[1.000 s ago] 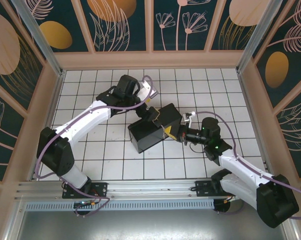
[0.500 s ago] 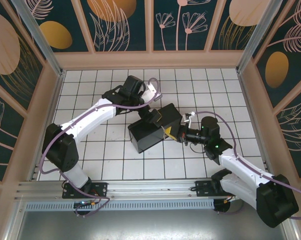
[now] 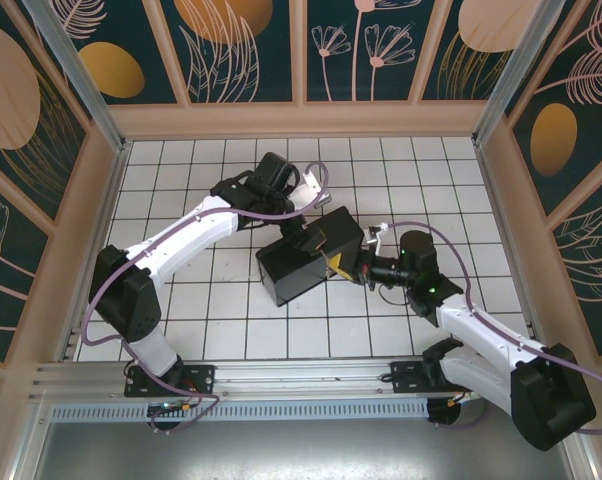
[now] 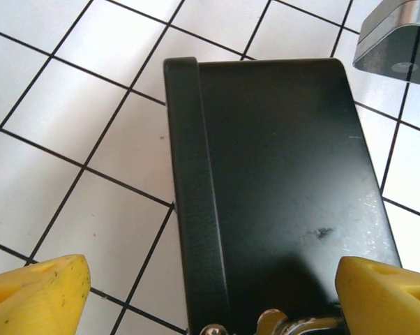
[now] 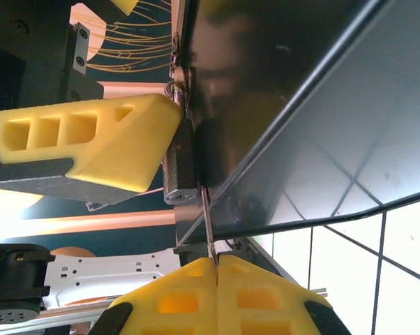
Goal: Unlock the padlock with the key
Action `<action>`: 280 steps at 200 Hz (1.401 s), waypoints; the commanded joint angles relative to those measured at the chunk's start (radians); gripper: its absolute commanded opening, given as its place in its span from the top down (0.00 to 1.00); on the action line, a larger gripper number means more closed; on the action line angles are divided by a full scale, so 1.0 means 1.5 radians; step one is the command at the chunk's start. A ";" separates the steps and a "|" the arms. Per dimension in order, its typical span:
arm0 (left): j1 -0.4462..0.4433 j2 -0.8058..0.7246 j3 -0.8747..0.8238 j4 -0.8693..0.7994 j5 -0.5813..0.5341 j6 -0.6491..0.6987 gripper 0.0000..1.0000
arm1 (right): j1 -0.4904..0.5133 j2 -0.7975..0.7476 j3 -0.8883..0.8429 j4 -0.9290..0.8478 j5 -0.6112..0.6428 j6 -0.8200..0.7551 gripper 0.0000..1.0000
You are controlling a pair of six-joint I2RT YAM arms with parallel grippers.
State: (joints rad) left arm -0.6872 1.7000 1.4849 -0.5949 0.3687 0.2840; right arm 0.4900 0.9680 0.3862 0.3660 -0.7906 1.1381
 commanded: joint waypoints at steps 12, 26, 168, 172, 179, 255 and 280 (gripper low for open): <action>0.001 -0.001 0.028 0.017 -0.033 -0.047 0.09 | 0.010 0.001 0.022 0.025 -0.004 0.000 1.00; 0.005 -0.006 0.028 0.025 -0.054 -0.076 0.08 | 0.012 -0.005 0.023 0.025 0.000 0.003 1.00; 0.037 -0.119 -0.116 0.083 0.012 -0.177 0.02 | 0.079 -0.050 -0.010 0.024 0.092 0.060 1.00; 0.036 -0.120 -0.118 0.084 0.014 -0.176 0.02 | 0.079 -0.051 -0.011 0.024 0.094 0.061 1.00; 0.032 -0.119 -0.119 0.083 0.013 -0.175 0.02 | 0.079 -0.053 -0.013 0.024 0.100 0.064 1.00; 0.023 -0.122 -0.155 0.086 -0.013 -0.176 0.02 | 0.085 -0.045 -0.025 0.039 0.125 0.088 1.00; 0.023 -0.122 -0.156 0.087 -0.012 -0.174 0.02 | 0.081 -0.048 -0.027 0.042 0.130 0.090 1.00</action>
State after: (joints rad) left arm -0.6483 1.5375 1.2640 -0.4736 0.3550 0.0269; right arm 0.6106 0.9096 0.3569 0.3779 -0.6201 1.2602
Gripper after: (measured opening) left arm 0.982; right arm 0.046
